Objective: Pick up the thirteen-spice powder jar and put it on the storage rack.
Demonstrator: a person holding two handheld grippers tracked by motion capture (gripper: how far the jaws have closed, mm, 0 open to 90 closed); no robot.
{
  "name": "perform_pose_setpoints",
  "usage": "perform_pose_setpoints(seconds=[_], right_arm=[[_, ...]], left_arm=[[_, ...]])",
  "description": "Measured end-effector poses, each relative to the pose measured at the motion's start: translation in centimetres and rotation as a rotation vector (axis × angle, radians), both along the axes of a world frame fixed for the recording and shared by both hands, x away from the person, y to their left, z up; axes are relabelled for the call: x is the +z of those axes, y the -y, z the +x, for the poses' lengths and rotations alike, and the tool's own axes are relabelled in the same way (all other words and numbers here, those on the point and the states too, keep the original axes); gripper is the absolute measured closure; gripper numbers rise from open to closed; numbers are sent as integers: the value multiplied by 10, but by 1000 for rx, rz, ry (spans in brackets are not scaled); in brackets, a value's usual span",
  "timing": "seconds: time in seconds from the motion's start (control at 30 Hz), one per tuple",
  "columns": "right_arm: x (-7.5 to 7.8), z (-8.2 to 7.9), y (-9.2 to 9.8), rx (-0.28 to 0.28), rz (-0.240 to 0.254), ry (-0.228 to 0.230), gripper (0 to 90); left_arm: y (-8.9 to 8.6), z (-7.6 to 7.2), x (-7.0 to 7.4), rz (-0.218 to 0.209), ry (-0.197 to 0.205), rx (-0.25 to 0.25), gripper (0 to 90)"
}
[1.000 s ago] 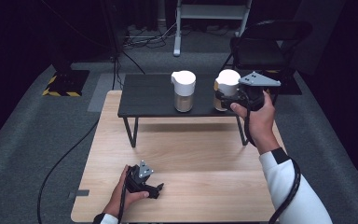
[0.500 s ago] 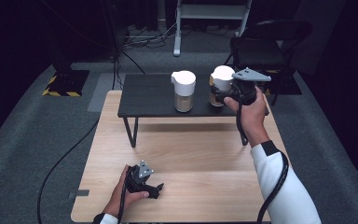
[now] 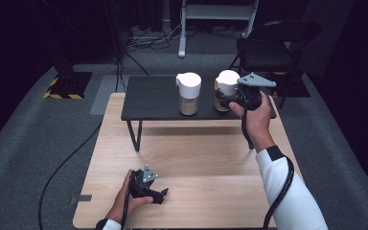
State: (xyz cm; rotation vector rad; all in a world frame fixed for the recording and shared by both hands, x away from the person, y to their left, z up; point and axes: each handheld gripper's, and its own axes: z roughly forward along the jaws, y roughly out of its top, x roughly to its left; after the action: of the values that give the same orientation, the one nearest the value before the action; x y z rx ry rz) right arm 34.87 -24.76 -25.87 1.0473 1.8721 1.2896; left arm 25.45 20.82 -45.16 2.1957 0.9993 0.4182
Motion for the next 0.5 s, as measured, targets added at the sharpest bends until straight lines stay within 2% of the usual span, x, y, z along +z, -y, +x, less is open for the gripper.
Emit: perform_pose_setpoints(seconds=[0.1, 0.27, 0.4, 0.5], right_arm=[[-1, 1, 2, -4, 15, -5, 296], [-2, 1, 1, -2, 8, 0, 294], [0, 1, 3, 0, -4, -4, 251], [3, 2, 5, 5, -34, -12, 195]], left_arm=[[0, 0, 0, 0, 0, 0, 4], [0, 0, 0, 0, 1, 0, 4], [0, 0, 0, 0, 0, 0, 4], [0, 0, 0, 0, 0, 0, 4]])
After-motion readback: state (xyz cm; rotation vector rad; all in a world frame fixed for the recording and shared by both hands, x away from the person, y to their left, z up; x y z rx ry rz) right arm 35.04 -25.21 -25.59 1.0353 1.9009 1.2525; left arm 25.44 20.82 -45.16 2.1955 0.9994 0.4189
